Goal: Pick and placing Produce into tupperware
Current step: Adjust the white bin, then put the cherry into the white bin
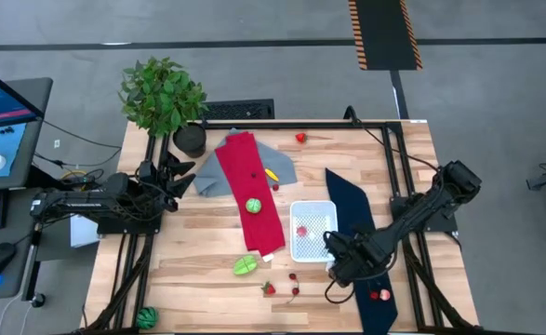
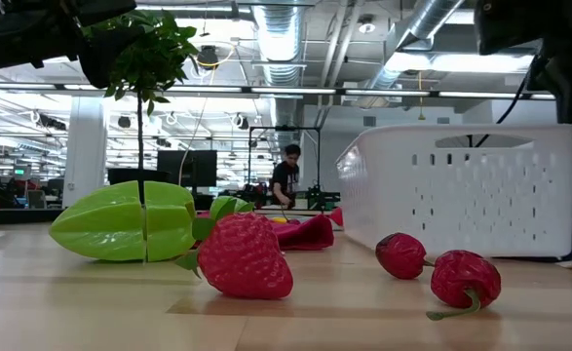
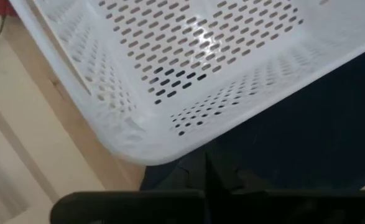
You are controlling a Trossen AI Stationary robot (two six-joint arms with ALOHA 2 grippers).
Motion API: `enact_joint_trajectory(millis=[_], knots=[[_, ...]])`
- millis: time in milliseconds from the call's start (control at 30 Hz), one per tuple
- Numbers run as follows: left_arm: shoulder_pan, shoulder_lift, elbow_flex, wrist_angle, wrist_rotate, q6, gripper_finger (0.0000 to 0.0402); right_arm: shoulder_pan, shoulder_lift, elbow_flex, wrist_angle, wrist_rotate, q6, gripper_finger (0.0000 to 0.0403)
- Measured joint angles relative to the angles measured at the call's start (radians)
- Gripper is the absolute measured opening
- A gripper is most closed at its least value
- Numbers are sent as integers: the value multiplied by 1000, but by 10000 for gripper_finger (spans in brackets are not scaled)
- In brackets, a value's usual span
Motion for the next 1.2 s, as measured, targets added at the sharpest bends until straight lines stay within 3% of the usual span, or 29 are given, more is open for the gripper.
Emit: enact_joint_trajectory(millis=[333, 500, 700, 933, 1200], knots=[[0, 0, 0, 0, 0, 0, 196, -58, 0, 0, 49, 30, -101, 13], [0, 0, 0, 0, 0, 0, 196, -64, 0, 0, 11, -37, -49, 56], [0, 0, 0, -2, 0, -8, 196, 4, 0, 0, -5, -178, 115, 89], [0, 0, 0, -2, 0, -30, 196, 97, 0, 0, 73, -267, 346, 115], [0, 0, 0, -1, -8, -43, 196, 137, 0, 0, 95, -329, 568, 181]])
